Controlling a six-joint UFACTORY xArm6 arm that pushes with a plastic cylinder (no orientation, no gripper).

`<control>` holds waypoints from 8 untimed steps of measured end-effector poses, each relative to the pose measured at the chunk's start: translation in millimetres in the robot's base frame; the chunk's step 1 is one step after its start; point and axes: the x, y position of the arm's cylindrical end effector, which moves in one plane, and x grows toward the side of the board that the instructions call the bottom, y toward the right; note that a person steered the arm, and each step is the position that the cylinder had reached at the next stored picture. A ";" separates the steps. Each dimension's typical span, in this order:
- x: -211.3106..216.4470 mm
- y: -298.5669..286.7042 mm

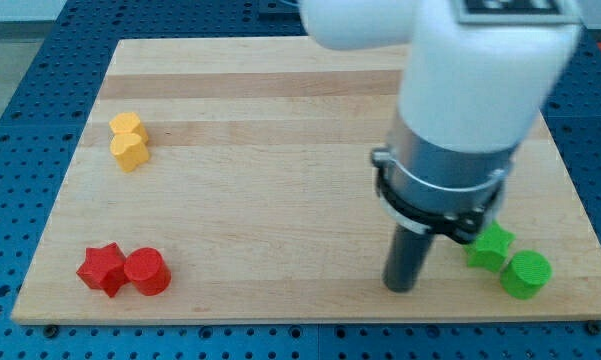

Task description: Slide the blue triangle below the blue cube

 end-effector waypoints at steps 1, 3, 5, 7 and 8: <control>-65.4 36.0; -91.4 155.2; -120.1 129.5; -176.4 128.0; -218.6 128.0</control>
